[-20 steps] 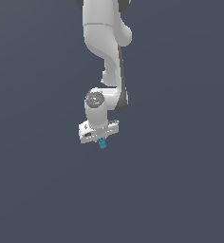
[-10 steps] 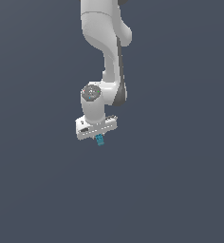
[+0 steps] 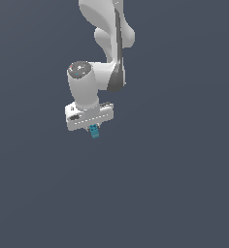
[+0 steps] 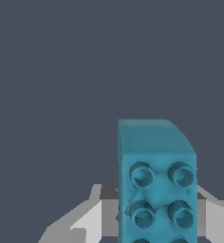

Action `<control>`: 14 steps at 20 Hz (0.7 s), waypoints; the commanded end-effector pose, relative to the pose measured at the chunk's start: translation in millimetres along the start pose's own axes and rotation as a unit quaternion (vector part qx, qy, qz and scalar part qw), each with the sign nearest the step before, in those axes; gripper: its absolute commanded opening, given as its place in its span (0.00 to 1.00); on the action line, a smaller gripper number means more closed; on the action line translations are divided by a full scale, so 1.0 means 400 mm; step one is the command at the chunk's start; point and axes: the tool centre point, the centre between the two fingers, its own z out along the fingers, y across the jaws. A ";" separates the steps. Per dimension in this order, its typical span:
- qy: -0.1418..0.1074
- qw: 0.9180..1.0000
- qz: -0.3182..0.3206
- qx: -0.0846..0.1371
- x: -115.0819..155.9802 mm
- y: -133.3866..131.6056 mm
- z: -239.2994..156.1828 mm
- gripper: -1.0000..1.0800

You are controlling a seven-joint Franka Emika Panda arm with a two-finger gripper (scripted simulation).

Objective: Pick up the object and move it to a goal position.

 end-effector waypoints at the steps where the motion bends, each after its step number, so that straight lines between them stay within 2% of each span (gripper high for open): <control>1: 0.001 1.000 0.000 0.000 -0.016 0.020 -0.073 0.00; 14: 0.001 1.000 0.000 0.000 -0.089 0.122 -0.431 0.00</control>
